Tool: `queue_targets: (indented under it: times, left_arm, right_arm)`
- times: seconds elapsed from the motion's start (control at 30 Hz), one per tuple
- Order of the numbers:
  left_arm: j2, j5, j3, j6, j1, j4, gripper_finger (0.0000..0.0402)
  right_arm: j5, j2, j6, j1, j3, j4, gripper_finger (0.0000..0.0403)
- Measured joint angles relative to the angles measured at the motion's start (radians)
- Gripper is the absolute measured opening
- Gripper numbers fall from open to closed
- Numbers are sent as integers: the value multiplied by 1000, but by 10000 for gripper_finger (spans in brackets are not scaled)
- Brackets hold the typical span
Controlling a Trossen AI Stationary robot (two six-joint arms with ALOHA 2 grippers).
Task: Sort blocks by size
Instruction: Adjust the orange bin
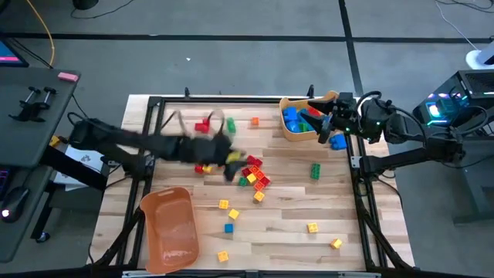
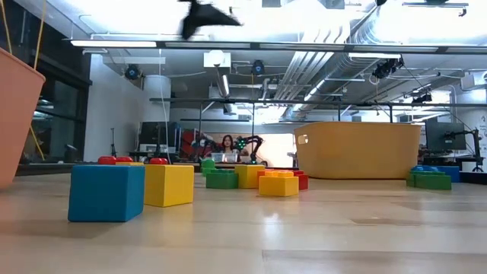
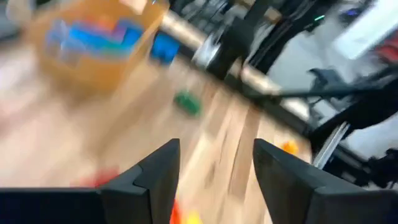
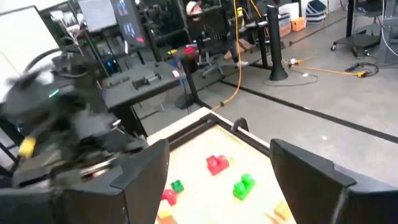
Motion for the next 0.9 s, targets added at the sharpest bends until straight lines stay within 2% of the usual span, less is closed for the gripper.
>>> queue_targets:
  times: [0.07, 0.13, 0.23, 0.27, 0.33, 0.43, 0.53, 0.63, 0.7, 0.8, 0.9]
  left_arm:
    - [-72, -115, -73, -129, -114, -53, 157]
    - [-132, -195, -100, -271, -220, -149, 116]
    - [-152, -252, -106, -446, -346, -349, 31]
    - [-146, -250, -108, -483, -377, -388, 16]
    - [-129, -211, -106, -525, -415, -423, 12]
    - [-70, -56, -104, -465, -441, -411, 3]
    - [-35, 68, -70, -467, -472, -484, 1]
    - [-38, 78, 0, -545, -520, -664, 1]
    - [-37, 45, 44, -641, -558, -823, 0]
    - [-50, -14, 86, -796, -609, -970, 0]
    - [-49, 53, 55, -877, -621, -1037, 0]
  right_arm:
    - [0, 5, 0, 0, 0, -7, 275]
    - [0, 10, -1, 0, 0, -5, 275]
    - [0, 21, -6, 0, 0, -5, 275]
    - [2, 25, -6, 0, 0, -5, 275]
    - [11, 34, -7, 0, 0, -5, 275]
    - [16, 47, -7, -7, 0, -1, 275]
    - [16, 57, 1, -15, 0, -8, 275]
    - [8, 62, 3, -22, 0, -8, 275]
    - [5, 64, 3, -24, 0, -8, 275]
    - [5, 66, 3, -26, 0, -8, 275]
    - [5, 68, 1, -26, 0, -9, 275]
